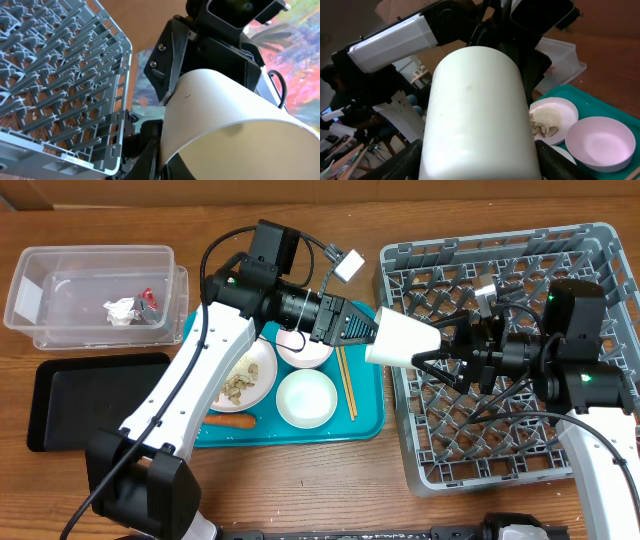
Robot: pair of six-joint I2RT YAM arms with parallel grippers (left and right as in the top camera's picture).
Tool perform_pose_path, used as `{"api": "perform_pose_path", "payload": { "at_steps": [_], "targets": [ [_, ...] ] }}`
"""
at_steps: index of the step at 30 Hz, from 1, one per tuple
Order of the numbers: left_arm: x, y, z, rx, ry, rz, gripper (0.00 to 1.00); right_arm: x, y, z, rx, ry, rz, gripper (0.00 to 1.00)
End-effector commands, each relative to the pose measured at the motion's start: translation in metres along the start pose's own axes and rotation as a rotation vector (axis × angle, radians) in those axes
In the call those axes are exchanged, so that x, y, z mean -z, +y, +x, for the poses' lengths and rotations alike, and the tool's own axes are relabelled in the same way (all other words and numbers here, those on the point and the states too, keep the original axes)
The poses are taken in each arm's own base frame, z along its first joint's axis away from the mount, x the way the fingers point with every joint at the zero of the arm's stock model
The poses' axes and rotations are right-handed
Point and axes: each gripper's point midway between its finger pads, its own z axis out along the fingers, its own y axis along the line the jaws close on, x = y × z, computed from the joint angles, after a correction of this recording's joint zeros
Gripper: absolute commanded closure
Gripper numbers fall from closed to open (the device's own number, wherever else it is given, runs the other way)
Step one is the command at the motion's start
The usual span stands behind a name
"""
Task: Sort waste into correct bins and load items into the dishwasher
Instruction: 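Extend the cup toward the right gripper and close the right gripper on it, then open the left gripper and carry the cup right over the rack, then lower the paper cup into the rack's right side and release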
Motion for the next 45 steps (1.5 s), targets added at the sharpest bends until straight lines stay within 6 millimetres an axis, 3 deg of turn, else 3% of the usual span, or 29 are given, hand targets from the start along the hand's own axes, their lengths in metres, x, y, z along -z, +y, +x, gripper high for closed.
{"api": "perform_pose_path", "payload": {
  "at_steps": [1,5,8,10,12,13,14,17,20,25,29,37,39,45],
  "targets": [
    [0.001,0.009,-0.003,0.02,-0.009,-0.084,0.93,0.001,-0.001,-0.007,0.031,0.001,0.032,0.47],
    [0.002,0.016,-0.003,0.027,-0.012,-0.128,0.89,0.001,-0.012,-0.005,0.018,0.011,0.094,0.49],
    [0.002,0.02,-0.002,0.037,-0.011,-0.151,0.79,0.002,-0.021,-0.003,0.011,0.019,0.146,0.54],
    [0.005,0.032,0.001,0.061,-0.011,-0.217,0.71,0.004,-0.03,0.0,-0.008,0.029,0.202,0.57],
    [0.012,0.055,0.007,0.105,-0.008,-0.359,0.67,0.008,-0.042,0.004,-0.042,0.04,0.276,0.6],
    [0.028,0.085,0.019,0.181,0.002,-0.561,0.64,0.014,-0.06,0.007,-0.098,0.046,0.391,0.63],
    [0.038,0.098,0.026,0.212,0.014,-0.666,0.63,0.019,-0.071,0.01,-0.139,0.047,0.465,0.63],
    [0.066,0.119,0.044,0.259,0.046,-0.886,0.63,0.033,-0.091,0.019,-0.224,0.055,0.618,0.63],
    [0.098,0.127,0.053,0.3,0.04,-1.081,0.64,0.05,-0.105,0.029,-0.323,0.057,0.75,0.66],
    [0.167,0.117,0.064,0.345,-0.04,-1.438,0.64,0.106,-0.119,0.039,-0.48,0.047,1.031,0.68],
    [0.198,0.1,0.065,0.34,-0.109,-1.58,0.66,0.16,-0.119,0.043,-0.558,0.026,1.242,0.68],
    [0.204,0.09,0.064,0.347,-0.163,-1.594,0.67,0.284,-0.106,0.085,-0.838,-0.089,1.749,0.68],
    [0.202,0.09,0.064,0.35,-0.166,-1.585,0.67,0.305,-0.099,0.096,-0.926,-0.146,1.82,0.68],
    [0.201,0.09,0.064,0.351,-0.165,-1.579,0.67,0.331,-0.097,0.113,-1.038,-0.2,1.869,0.68]
  ]
}}
